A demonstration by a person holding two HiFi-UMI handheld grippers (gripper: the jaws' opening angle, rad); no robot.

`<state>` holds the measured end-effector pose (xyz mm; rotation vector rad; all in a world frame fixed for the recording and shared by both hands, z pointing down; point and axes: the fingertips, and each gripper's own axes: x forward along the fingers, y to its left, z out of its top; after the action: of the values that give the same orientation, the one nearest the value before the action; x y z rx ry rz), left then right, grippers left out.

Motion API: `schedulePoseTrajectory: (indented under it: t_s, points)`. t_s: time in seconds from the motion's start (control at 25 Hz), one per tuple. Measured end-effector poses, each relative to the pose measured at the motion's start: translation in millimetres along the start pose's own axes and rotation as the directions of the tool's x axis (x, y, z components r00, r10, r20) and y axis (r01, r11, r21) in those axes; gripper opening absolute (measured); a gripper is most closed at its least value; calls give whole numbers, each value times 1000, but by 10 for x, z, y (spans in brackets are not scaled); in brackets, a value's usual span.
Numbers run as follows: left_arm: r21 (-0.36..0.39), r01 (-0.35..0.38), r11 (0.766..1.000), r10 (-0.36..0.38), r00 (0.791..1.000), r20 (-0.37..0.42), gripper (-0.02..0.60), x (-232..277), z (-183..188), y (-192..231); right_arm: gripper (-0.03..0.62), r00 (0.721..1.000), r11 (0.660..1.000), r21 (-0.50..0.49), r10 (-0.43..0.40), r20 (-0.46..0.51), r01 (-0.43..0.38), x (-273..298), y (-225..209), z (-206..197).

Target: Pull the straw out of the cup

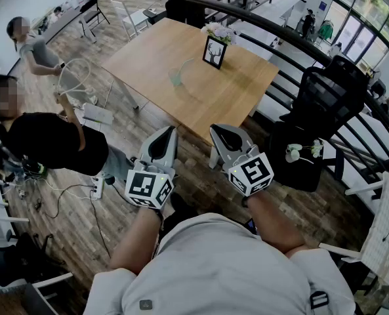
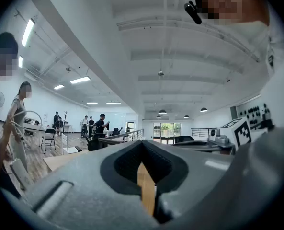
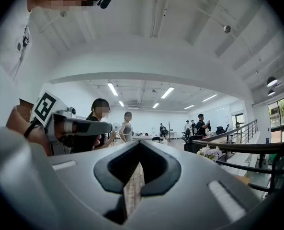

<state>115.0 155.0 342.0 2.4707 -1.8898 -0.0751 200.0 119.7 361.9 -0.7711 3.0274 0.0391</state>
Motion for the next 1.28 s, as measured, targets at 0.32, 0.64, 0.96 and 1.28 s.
schedulePoseTrajectory:
  t_s: [0.32, 0.64, 0.96, 1.28]
  points:
    - [-4, 5, 1000, -5, 1000, -7, 5, 71, -3, 199, 8, 1000, 1000, -5, -1, -14, 0, 191, -36, -14]
    - [-33, -4, 999, 4, 1000, -9, 5, 117, -123, 711, 9, 999, 999, 9, 34, -18, -34, 700, 51, -145]
    - [-48, 25, 999, -26, 999, -23, 5, 108, -144, 1552, 9, 998, 999, 1, 39, -52, -39, 1613, 258, -182]
    - [-67, 33, 997, -37, 998, -60, 5, 72, -226, 2201, 9, 995, 999, 24, 51, -86, -49, 2271, 459, -345]
